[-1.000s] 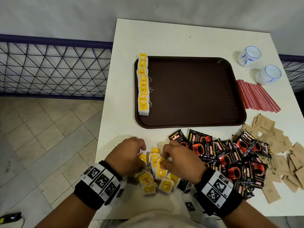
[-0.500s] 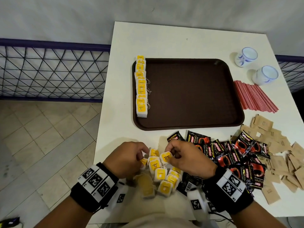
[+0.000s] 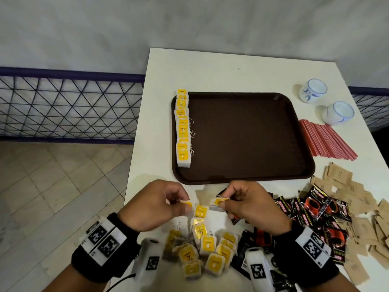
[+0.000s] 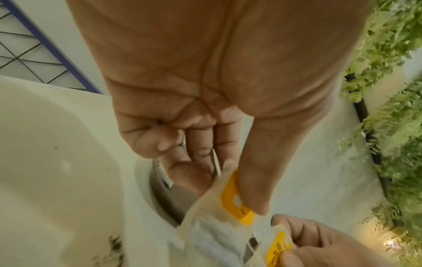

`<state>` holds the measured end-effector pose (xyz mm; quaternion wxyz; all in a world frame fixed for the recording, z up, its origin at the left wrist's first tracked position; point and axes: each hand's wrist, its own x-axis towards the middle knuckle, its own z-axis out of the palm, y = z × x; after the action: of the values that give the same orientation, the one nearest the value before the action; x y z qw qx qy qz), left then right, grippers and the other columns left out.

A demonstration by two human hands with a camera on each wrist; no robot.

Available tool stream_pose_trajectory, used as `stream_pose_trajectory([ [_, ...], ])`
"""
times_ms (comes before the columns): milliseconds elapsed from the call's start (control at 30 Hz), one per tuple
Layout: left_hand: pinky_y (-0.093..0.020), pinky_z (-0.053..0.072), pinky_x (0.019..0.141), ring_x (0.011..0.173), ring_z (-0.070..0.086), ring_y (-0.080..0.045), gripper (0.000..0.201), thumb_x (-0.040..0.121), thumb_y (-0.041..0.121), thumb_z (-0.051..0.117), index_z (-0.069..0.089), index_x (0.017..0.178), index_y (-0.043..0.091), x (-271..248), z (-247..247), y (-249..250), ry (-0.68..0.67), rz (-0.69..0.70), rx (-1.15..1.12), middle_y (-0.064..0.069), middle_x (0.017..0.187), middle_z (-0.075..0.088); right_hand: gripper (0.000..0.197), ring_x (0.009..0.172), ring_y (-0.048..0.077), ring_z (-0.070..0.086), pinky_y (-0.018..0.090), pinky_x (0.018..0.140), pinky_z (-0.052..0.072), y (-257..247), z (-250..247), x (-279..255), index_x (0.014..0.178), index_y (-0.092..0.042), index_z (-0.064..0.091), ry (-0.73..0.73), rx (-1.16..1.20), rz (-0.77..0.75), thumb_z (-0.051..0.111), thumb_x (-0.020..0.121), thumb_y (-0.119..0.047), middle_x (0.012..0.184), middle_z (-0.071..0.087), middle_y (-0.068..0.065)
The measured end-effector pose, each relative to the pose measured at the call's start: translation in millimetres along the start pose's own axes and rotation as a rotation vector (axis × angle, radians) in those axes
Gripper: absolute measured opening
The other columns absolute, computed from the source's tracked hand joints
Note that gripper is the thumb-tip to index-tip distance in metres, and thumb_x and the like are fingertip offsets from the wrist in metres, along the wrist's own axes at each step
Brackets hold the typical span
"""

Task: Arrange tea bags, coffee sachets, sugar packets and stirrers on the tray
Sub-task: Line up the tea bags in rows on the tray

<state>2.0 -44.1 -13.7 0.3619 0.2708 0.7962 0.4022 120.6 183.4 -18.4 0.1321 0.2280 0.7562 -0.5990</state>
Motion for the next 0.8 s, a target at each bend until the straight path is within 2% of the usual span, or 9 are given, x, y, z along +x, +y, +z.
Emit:
stream_pose_trajectory([
  [67, -0.010, 0.038, 0.060, 0.066, 0.058, -0.003, 0.012, 0.079, 0.025, 0.080, 0.069, 0.074, 0.024, 9.6, -7.4, 0.6, 0.059, 0.030, -0.043, 0.010, 0.072, 0.068, 0.012, 0.054, 0.029, 0.056, 0.037, 0.052, 0.044, -2.4, -1.9, 5.4, 0.083, -0.002, 0.062, 0.021, 0.023, 0.002, 0.071, 0.088, -0.005, 0.063, 0.068, 0.020],
  [133, -0.012, 0.040, 0.060, 0.066, 0.059, -0.003, 0.011, 0.080, 0.024, 0.079, 0.069, 0.076, 0.024, 22.6, -15.5, 2.6, 0.115, 0.037, -0.029, 0.006, 0.074, 0.070, 0.010, 0.056, 0.030, 0.058, 0.035, 0.053, 0.046, -6.8, -3.3, 11.2, 0.087, -0.002, 0.059, 0.029, 0.026, -0.006, 0.068, 0.091, -0.004, 0.066, 0.071, 0.017],
  [267, -0.014, 0.043, 0.063, 0.066, 0.062, -0.001, 0.009, 0.084, 0.022, 0.075, 0.067, 0.082, 0.024, 54.6, -30.4, 6.1, 0.168, 0.002, 0.031, 0.008, 0.075, 0.072, 0.007, 0.064, 0.032, 0.067, 0.035, 0.055, 0.052, -13.8, -3.1, 29.4, 0.089, 0.001, 0.058, 0.042, 0.054, -0.054, 0.064, 0.092, 0.002, 0.072, 0.071, 0.023],
  [367, -0.025, 0.048, 0.071, 0.074, 0.067, -0.011, 0.007, 0.087, 0.023, 0.071, 0.065, 0.084, 0.025, 76.0, -37.2, 5.6, 0.182, -0.011, 0.102, 0.007, 0.076, 0.072, 0.007, 0.061, 0.026, 0.068, 0.030, 0.052, 0.052, -21.5, 0.1, 45.4, 0.092, 0.004, 0.057, 0.065, 0.050, -0.077, 0.064, 0.092, 0.001, 0.073, 0.070, 0.024],
  [467, -0.024, 0.047, 0.070, 0.076, 0.064, -0.014, 0.009, 0.087, 0.022, 0.070, 0.063, 0.084, 0.027, 90.6, -38.4, 4.6, 0.174, -0.014, 0.205, 0.003, 0.079, 0.071, 0.008, 0.060, 0.022, 0.067, 0.027, 0.052, 0.053, -25.7, 4.2, 59.9, 0.094, 0.008, 0.057, 0.084, 0.092, -0.070, 0.063, 0.092, 0.003, 0.076, 0.067, 0.029],
  [600, -0.022, 0.042, 0.066, 0.071, 0.057, -0.002, 0.014, 0.083, 0.023, 0.074, 0.064, 0.081, 0.033, 99.3, -37.7, 5.2, 0.149, 0.021, 0.317, 0.012, 0.080, 0.065, 0.010, 0.058, 0.020, 0.067, 0.030, 0.051, 0.051, -23.5, 11.8, 76.6, 0.096, 0.008, 0.056, 0.064, 0.065, -0.052, 0.063, 0.092, 0.002, 0.069, 0.067, 0.017],
  [700, -0.014, 0.035, 0.060, 0.065, 0.053, 0.004, 0.007, 0.082, 0.022, 0.075, 0.073, 0.086, 0.027, 101.9, -36.5, 5.2, 0.130, 0.029, 0.338, 0.019, 0.071, 0.059, 0.007, 0.053, 0.014, 0.065, 0.025, 0.047, 0.047, -22.7, 17.5, 86.7, 0.094, 0.003, 0.058, 0.052, 0.013, -0.041, 0.064, 0.092, 0.000, 0.065, 0.069, 0.010],
  [800, -0.015, 0.037, 0.066, 0.070, 0.054, -0.001, 0.011, 0.084, 0.024, 0.072, 0.076, 0.094, 0.024, 102.9, -36.0, 3.9, 0.131, 0.048, 0.381, 0.015, 0.081, 0.063, 0.007, 0.050, 0.011, 0.064, 0.024, 0.046, 0.047, -23.7, 23.5, 94.9, 0.093, 0.002, 0.059, 0.047, -0.018, -0.041, 0.065, 0.091, -0.001, 0.064, 0.069, 0.007],
])
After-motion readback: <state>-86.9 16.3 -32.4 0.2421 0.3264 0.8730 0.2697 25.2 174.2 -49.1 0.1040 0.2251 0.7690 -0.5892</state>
